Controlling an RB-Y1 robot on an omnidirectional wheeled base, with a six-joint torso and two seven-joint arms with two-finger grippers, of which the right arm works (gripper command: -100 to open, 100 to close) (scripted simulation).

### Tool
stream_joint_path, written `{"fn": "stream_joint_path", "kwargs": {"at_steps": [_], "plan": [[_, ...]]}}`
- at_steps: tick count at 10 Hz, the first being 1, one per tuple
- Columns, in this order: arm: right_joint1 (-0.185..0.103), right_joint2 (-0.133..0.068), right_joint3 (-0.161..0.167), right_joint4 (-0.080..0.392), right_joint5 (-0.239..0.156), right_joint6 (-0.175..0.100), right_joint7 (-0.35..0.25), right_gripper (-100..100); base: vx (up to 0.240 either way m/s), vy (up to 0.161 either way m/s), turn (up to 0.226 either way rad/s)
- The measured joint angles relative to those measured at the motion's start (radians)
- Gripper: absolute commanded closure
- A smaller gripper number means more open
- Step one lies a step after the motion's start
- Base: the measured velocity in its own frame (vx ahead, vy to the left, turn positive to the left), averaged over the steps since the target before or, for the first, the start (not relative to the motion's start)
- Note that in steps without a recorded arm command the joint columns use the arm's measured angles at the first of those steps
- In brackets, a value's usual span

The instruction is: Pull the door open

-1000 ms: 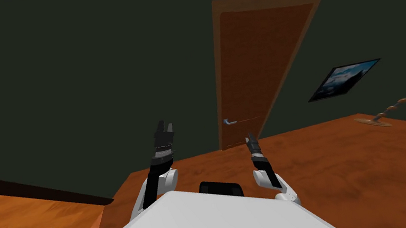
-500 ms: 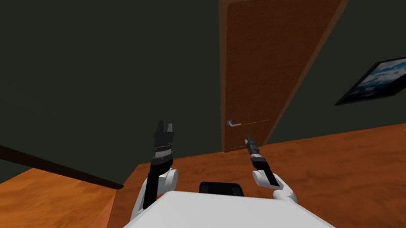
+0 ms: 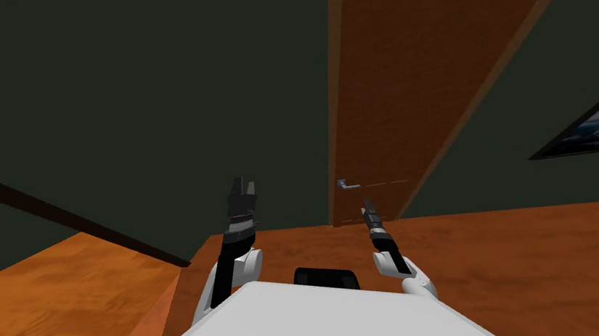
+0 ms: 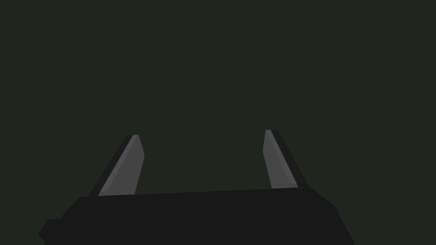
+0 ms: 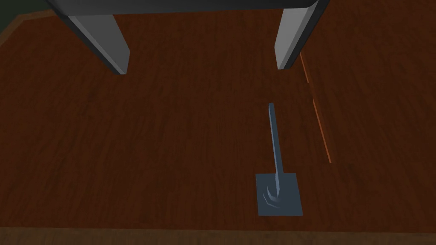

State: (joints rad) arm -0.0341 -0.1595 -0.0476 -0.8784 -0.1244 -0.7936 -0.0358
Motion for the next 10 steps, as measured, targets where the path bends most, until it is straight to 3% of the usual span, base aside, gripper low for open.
{"fn": "stream_joint_path", "kwargs": {"at_steps": [5,10], "plan": [[-0.082,-0.013,-0.002,0.187,-0.008,-0.036,-0.023,-100,0.052,-0.096,0.190],[-0.118,-0.020,-0.001,0.278,-0.013,-0.043,-0.039,-100,0.024,-0.059,0.106]]}}
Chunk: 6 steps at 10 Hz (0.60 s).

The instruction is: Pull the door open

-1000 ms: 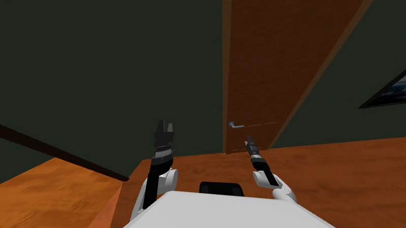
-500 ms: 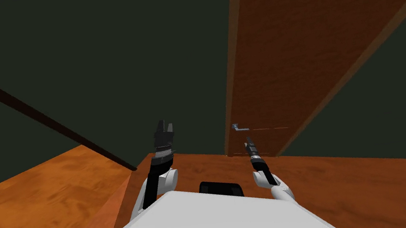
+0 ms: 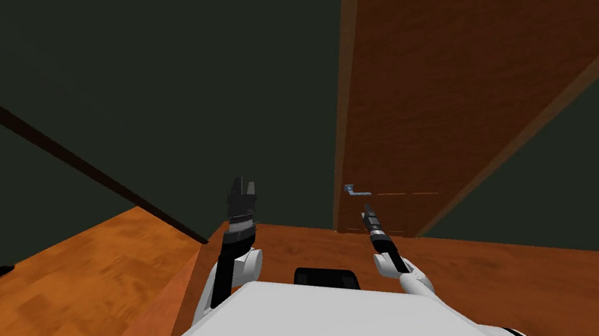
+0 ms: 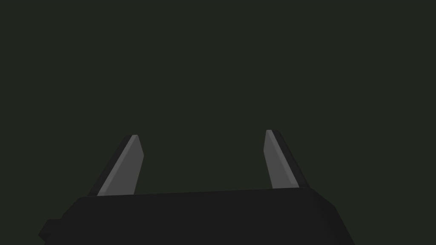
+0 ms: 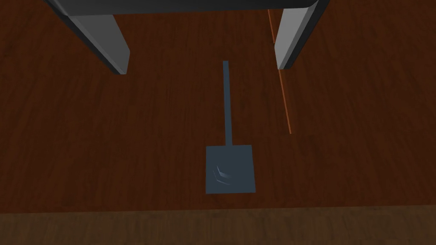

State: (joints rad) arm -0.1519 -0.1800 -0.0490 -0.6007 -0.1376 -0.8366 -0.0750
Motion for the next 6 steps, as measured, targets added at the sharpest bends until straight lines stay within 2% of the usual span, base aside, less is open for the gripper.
{"fn": "stream_joint_path", "kwargs": {"at_steps": [1,3,4,5,6], "plan": [[-0.004,0.000,0.000,0.010,-0.001,0.001,-0.001,-100,0.018,-0.047,0.088],[-0.029,-0.003,-0.001,0.066,-0.003,-0.014,-0.007,-100,0.020,-0.046,0.065],[-0.031,-0.004,-0.001,0.070,-0.003,-0.017,-0.008,-100,0.121,0.011,0.249],[-0.035,-0.017,-0.012,0.097,-0.009,-0.030,-0.015,-100,0.191,0.015,0.228],[-0.016,-0.025,-0.022,0.082,-0.014,-0.033,-0.022,-100,0.183,0.014,0.212]]}}
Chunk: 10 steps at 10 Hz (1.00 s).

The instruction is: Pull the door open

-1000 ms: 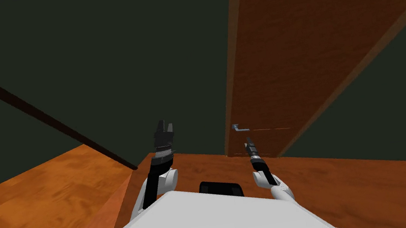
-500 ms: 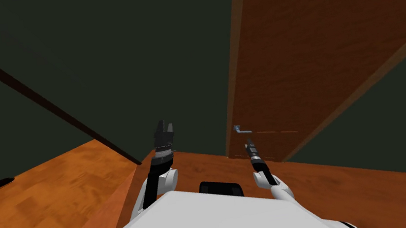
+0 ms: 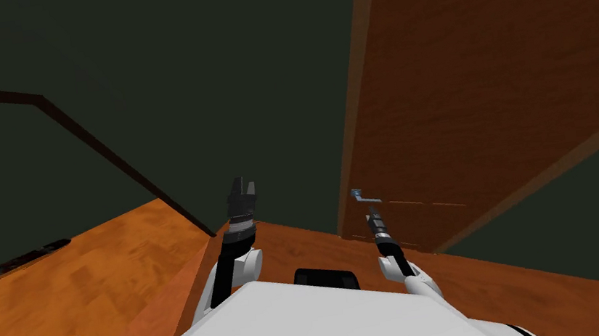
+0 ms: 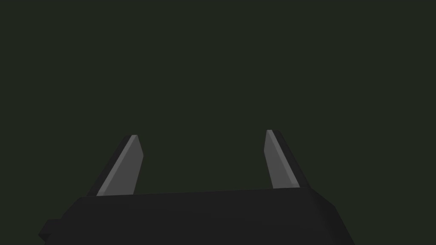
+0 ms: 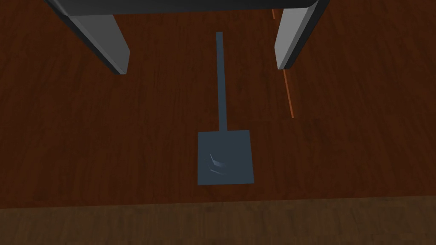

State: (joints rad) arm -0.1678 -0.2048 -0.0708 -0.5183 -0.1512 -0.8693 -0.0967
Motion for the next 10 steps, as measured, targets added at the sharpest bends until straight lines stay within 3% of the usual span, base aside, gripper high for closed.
{"fn": "stream_joint_path", "kwargs": {"at_steps": [2,3,4,5,6,7,10], "plan": [[0.042,-0.021,-0.023,-0.034,-0.011,0.006,-0.012,-100,0.190,0.014,0.204],[0.027,-0.046,-0.036,0.022,-0.018,-0.021,-0.031,-100,0.143,-0.009,0.100],[0.043,-0.048,-0.042,0.009,-0.021,-0.027,-0.037,-100,0.155,-0.056,0.239],[0.046,-0.056,-0.054,0.024,-0.027,-0.037,-0.040,-100,0.125,-0.044,0.103],[0.059,-0.060,-0.060,0.005,-0.030,-0.033,-0.041,-100,0.044,-0.012,0.000],[0.061,-0.061,-0.061,0.002,-0.030,-0.030,-0.041,100,0.000,0.000,0.000],[0.059,-0.061,-0.061,0.006,-0.030,-0.031,-0.041,100,-0.013,0.003,0.000]]}}
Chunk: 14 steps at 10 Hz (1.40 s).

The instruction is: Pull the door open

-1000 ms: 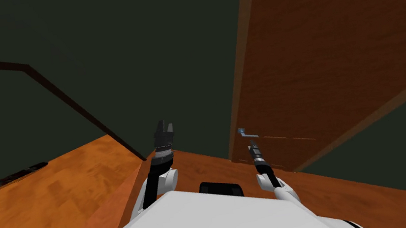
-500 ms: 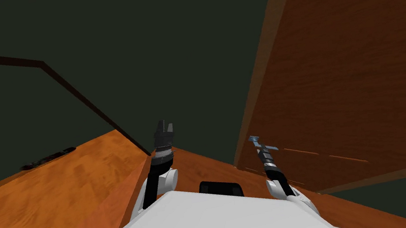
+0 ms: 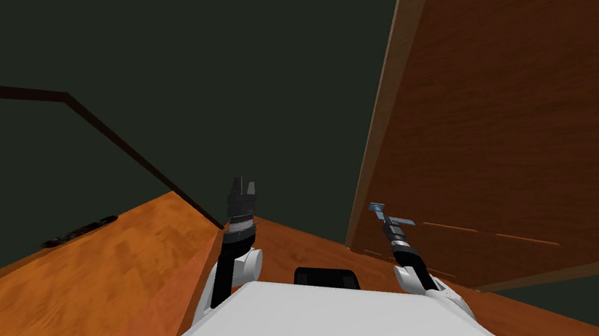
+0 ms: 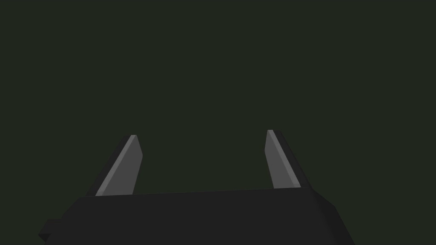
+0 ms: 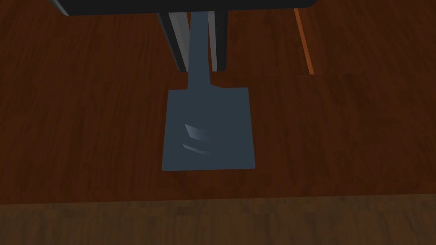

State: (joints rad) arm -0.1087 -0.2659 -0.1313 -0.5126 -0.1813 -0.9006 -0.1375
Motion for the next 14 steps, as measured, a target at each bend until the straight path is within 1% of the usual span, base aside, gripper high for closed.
{"fn": "stream_joint_path", "kwargs": {"at_steps": [2,3,4,5,6,7,8,11,12,13,14], "plan": [[0.001,0.000,0.000,0.001,0.000,0.001,0.000,100,0.000,0.000,0.000],[0.001,0.001,0.000,0.001,0.000,0.001,0.000,100,-0.126,-0.015,0.124],[0.001,-0.009,0.004,0.002,0.003,-0.004,-0.008,100,-0.155,-0.029,0.105],[0.010,-0.014,0.010,-0.014,0.006,0.000,-0.017,100,-0.191,-0.037,0.100],[0.013,-0.020,0.018,-0.016,0.011,-0.001,-0.027,100,-0.207,-0.051,0.135],[0.007,-0.028,0.028,0.007,0.018,-0.015,-0.042,100,-0.204,-0.066,0.142],[0.019,-0.034,0.039,-0.002,0.025,-0.016,-0.056,100,-0.236,-0.025,0.139],[0.032,-0.061,0.071,-0.001,0.046,-0.030,-0.102,100,-0.257,-0.082,0.160],[0.040,-0.068,0.083,-0.009,0.053,-0.032,-0.118,100,-0.113,-0.035,0.055],[0.042,-0.065,0.088,-0.008,0.056,-0.031,-0.121,100,-0.156,-0.011,0.096],[0.046,-0.072,0.096,-0.006,0.061,-0.039,-0.129,100,-0.206,-0.047,0.090]]}}
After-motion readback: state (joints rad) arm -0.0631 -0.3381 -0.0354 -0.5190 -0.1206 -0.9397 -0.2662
